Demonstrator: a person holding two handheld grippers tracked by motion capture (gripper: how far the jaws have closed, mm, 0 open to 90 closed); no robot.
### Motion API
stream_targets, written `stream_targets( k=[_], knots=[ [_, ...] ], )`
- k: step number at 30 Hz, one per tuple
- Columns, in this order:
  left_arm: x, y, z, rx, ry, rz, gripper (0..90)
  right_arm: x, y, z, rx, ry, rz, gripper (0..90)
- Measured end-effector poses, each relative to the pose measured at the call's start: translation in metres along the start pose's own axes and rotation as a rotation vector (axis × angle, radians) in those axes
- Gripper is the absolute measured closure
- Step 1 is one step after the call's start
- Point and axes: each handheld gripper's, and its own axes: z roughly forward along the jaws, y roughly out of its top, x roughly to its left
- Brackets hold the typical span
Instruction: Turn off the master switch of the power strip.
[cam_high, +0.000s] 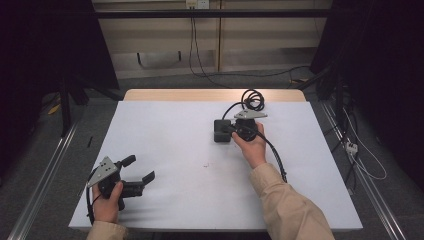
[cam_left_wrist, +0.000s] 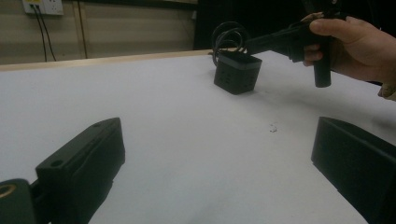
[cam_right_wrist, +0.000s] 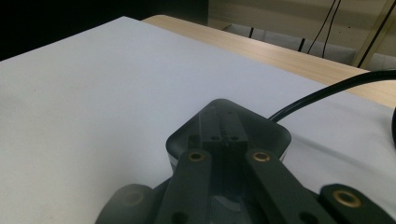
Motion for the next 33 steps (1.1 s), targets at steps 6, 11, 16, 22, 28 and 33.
stream_targets(
  k=[6,11,16,22,28,33],
  knots=[
    [0.0003,0.0,-0.0005,-0.003,0.002,-0.004,2.3,0.001,-0.0018,0.0034,0.003,-0.003,-0.004,90.0],
    [0.0004,-0.0002,-0.0005,-0.003,0.002,-0.004,2.4,-0.0002,-0.0021,0.0037,0.004,-0.011,-0.006,90.0],
    [0.0004,0.0001,-0.0005,-0.002,0.0,0.0,2.3,-0.0014,-0.0032,0.0044,0.002,-0.014,-0.01,90.0],
    [0.0001,0.0002,-0.0009,-0.003,0.002,0.0,2.3,-0.0004,-0.0035,0.006,-0.003,-0.017,-0.024,90.0],
    [-0.0002,0.0002,-0.0009,-0.004,0.0,0.0,2.3,0.0006,-0.0029,0.0065,0.003,-0.014,-0.047,90.0],
    [-0.0008,0.0002,-0.0012,-0.005,0.002,-0.003,2.3,0.0011,-0.0029,0.0066,0.004,-0.015,-0.056,90.0]
  ],
)
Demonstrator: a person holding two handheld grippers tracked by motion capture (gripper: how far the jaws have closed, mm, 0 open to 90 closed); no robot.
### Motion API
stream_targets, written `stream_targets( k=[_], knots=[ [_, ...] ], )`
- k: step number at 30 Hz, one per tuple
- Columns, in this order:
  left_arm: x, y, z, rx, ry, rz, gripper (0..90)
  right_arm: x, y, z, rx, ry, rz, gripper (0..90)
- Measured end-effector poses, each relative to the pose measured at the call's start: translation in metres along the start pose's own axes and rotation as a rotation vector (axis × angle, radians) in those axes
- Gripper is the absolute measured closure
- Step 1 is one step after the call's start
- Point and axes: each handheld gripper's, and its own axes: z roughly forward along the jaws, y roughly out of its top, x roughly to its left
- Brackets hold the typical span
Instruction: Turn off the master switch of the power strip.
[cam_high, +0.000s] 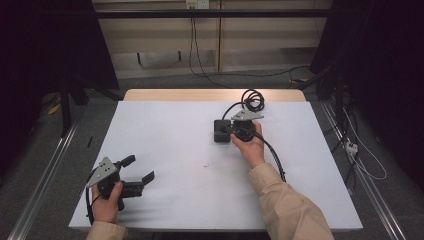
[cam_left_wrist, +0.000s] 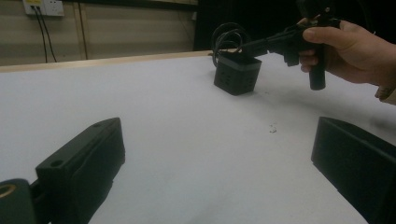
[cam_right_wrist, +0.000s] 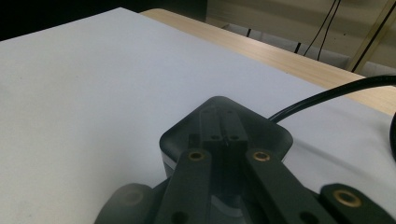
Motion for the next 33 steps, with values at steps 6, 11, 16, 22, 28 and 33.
stream_targets(
  k=[6,11,16,22,28,33],
  knots=[
    [-0.0002,-0.0001,-0.0005,0.001,0.001,0.002,2.4,-0.0008,-0.0005,0.0001,-0.003,0.005,0.007,90.0],
    [-0.0008,-0.0001,-0.0002,0.002,-0.001,0.004,2.3,-0.0015,-0.0012,0.0001,-0.007,0.007,0.014,90.0],
    [-0.0007,-0.0001,-0.0004,0.002,0.0,0.004,2.3,-0.0018,-0.0023,0.0008,-0.016,0.01,0.02,90.0],
    [-0.0005,-0.0004,-0.0008,0.003,0.0,0.004,2.3,-0.0004,-0.0024,0.0022,-0.021,0.005,0.017,90.0],
    [-0.0006,-0.0006,-0.0014,0.005,0.0,0.006,2.3,0.0005,-0.0022,0.0023,-0.017,0.001,0.007,90.0],
    [-0.0008,-0.0009,-0.0021,0.006,0.002,0.007,2.3,0.0011,-0.0023,0.0021,-0.008,0.001,0.004,90.0]
  ],
)
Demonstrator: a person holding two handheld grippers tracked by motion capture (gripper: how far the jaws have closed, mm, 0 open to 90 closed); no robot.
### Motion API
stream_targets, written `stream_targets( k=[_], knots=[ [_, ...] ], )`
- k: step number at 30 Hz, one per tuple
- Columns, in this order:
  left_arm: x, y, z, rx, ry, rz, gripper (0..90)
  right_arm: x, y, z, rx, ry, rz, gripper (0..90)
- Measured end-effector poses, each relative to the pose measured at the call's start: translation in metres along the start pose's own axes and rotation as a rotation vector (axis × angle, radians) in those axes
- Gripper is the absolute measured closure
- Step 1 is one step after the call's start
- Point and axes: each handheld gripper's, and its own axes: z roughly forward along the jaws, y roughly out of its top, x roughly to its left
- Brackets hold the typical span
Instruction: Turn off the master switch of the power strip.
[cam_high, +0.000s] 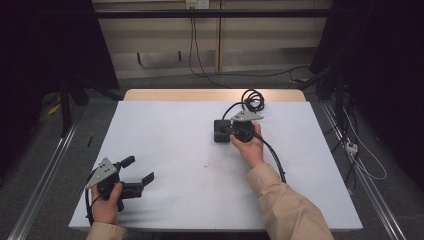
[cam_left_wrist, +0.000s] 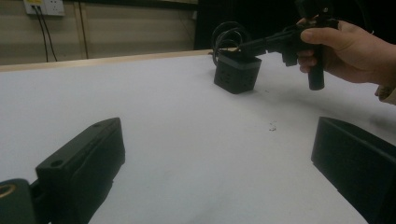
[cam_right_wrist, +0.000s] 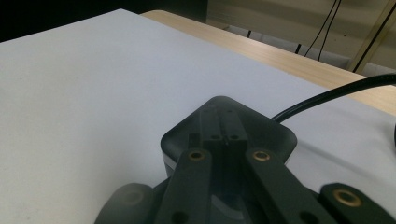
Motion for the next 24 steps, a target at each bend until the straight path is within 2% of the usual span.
stream_targets(
  k=[3,11,24],
  knots=[
    [0.0003,0.0,-0.0005,-0.001,0.002,0.001,2.3,0.0005,-0.0002,0.0002,-0.002,-0.006,-0.013,90.0],
    [0.0003,0.0,-0.0006,0.0,0.001,0.003,2.3,-0.0008,-0.0011,0.0,-0.008,0.003,0.007,90.0],
    [0.0003,0.0,-0.0006,-0.003,-0.001,-0.003,2.3,-0.0004,-0.0007,0.0,-0.011,0.001,0.007,90.0]
  ],
)
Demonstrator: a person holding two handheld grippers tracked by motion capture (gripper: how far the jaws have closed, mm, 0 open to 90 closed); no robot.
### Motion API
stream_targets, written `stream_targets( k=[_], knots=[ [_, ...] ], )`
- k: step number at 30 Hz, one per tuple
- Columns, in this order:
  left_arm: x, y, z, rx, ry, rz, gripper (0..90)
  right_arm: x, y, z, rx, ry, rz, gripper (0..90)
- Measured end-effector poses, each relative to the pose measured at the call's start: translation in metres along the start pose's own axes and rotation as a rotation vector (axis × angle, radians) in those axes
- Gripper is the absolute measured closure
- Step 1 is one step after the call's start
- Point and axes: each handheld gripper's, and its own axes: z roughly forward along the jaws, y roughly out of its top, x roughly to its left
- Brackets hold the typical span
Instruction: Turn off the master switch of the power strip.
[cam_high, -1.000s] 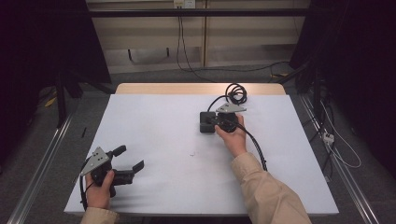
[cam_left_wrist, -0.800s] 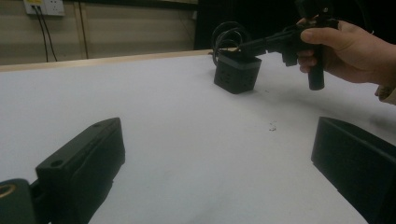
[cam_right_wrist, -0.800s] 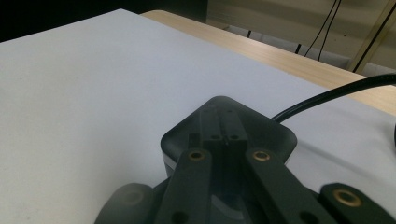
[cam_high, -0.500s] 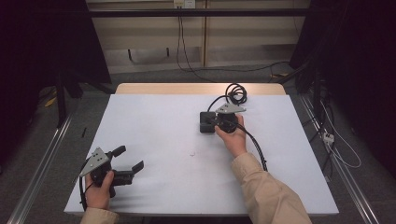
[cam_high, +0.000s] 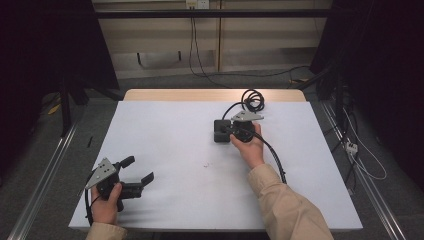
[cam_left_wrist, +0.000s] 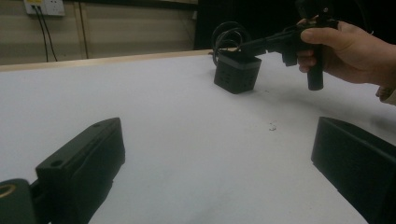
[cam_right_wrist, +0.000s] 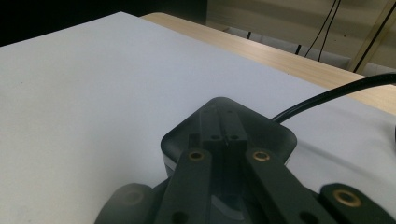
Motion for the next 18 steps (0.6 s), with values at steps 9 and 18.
stream_targets(
  k=[9,18],
  knots=[
    [0.0016,-0.0008,-0.0007,-0.005,0.009,-0.01,2.3,0.0005,0.0005,0.0001,0.002,-0.006,0.006,90.0],
    [0.0011,-0.001,0.0007,-0.002,0.012,-0.005,2.3,-0.0079,0.0,-0.0062,-0.014,-0.005,0.056,90.0]
  ],
)
